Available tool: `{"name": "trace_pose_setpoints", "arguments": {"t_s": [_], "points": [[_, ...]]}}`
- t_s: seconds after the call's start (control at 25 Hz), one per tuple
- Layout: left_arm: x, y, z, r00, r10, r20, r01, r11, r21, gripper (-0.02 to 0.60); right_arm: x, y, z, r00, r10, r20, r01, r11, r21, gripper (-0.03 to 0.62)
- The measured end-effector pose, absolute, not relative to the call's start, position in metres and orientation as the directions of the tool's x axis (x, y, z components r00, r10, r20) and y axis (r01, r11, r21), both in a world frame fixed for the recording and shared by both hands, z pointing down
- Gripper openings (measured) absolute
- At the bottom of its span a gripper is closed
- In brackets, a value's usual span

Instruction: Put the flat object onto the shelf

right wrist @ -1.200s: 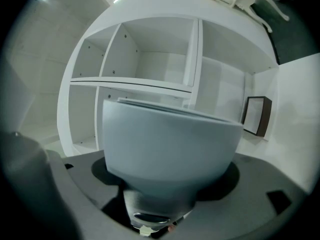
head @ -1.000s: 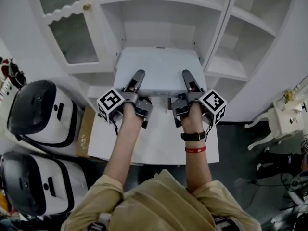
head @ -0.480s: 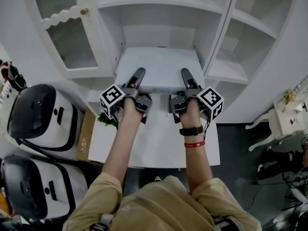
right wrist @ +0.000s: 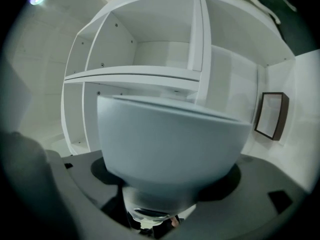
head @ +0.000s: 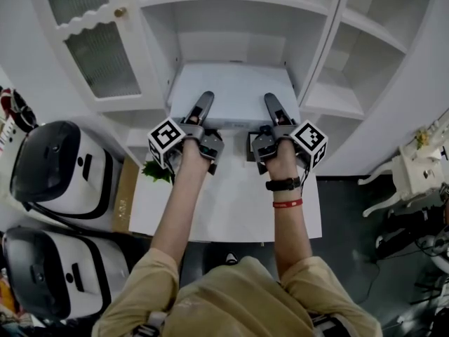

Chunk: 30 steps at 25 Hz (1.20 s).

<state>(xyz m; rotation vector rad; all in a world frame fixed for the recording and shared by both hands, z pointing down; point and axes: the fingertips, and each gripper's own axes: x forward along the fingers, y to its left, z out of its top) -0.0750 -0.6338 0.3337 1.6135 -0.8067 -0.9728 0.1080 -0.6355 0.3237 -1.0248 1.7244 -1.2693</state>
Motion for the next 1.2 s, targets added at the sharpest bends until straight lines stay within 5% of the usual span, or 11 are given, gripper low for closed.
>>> {"name": "trace_pose_setpoints", "arguments": {"t_s": [0.32,1.2], "points": [[-0.078,-0.624,0.336,0.446,-0.866,-0.227,-0.054,-0.280,0.959,0.445,0.109,-0.624,0.311,-0.424,-0.883,-0.201,-0.189,0.303,-0.934,0.489],[-0.107,-0.526,0.359,0.500,-0.836,-0.225,-0.239,-0.383,0.892,0.445,0.132,-0.524,0.333,-0.368,-0.908,-0.201,-0.381,0.345,-0.858,0.488]]}}
